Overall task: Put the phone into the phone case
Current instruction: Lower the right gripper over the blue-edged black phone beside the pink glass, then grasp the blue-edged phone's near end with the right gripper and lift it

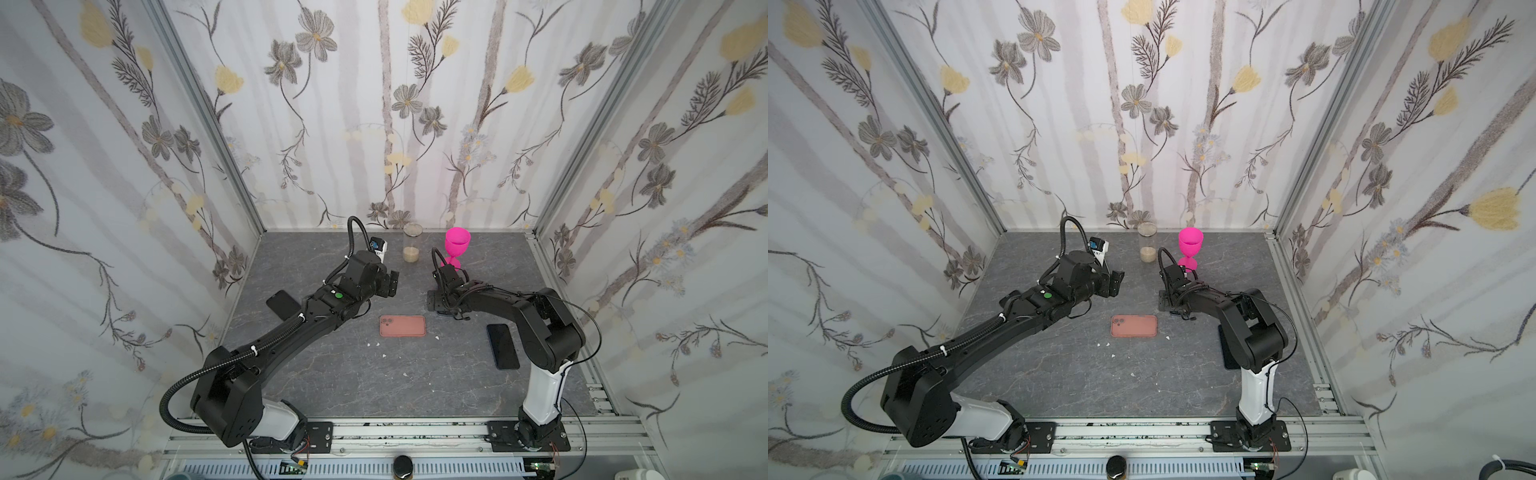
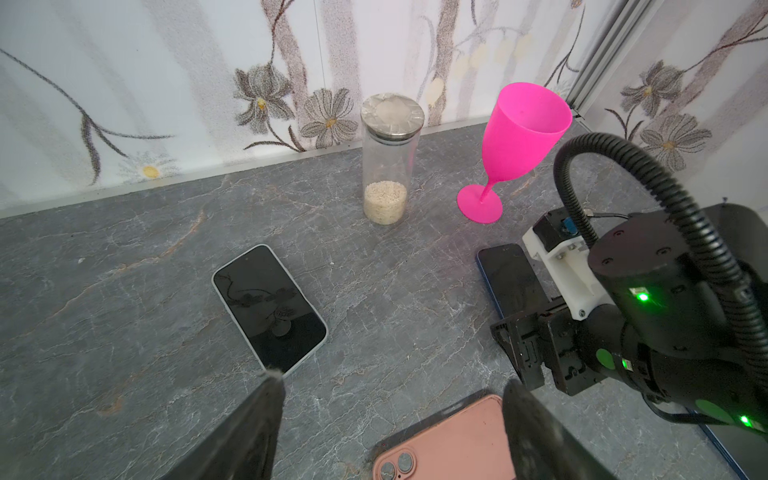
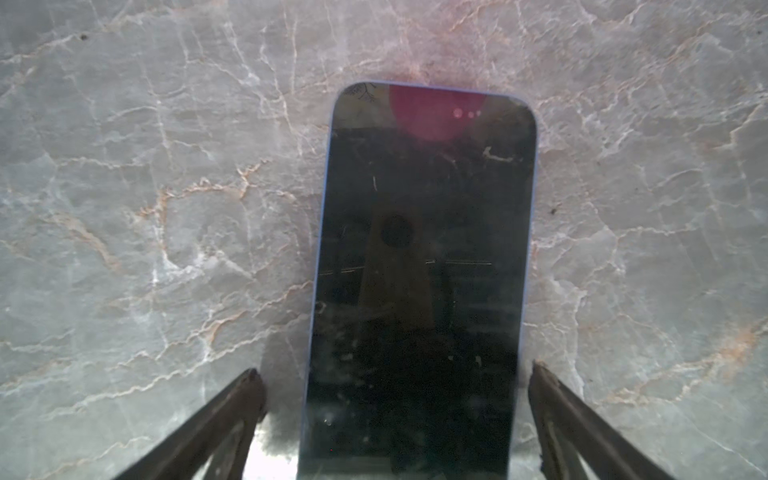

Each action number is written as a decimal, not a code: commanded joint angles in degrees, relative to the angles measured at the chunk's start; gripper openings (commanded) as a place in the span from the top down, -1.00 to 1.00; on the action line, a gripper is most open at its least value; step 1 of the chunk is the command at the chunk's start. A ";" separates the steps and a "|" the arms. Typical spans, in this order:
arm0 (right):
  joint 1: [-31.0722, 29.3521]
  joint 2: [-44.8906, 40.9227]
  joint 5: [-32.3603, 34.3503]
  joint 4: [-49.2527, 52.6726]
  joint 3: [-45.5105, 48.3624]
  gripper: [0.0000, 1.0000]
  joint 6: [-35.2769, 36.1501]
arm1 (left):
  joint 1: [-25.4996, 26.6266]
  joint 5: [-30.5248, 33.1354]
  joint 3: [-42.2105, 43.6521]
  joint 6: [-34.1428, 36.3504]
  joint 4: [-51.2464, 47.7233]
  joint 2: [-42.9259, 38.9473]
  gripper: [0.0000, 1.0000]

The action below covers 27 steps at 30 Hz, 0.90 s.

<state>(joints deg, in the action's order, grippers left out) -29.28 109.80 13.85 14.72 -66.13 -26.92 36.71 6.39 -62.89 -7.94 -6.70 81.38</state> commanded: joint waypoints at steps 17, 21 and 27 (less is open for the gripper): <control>0.77 0.17 -0.73 1.01 0.54 -0.42 0.66 | -0.63 1.16 -0.40 0.47 0.11 -1.21 -0.65; 0.78 -0.49 -1.85 1.07 0.82 -0.32 1.26 | -0.84 1.53 -0.30 0.65 0.11 -1.63 -0.65; 0.77 -3.19 -1.47 0.24 2.87 -0.22 1.35 | -1.05 1.56 -0.24 0.61 0.19 -1.75 -0.66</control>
<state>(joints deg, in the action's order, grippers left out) -28.47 108.03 12.27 14.11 -64.01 -25.85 35.86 7.31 -62.89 -7.68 -7.14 80.01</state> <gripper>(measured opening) 0.698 0.828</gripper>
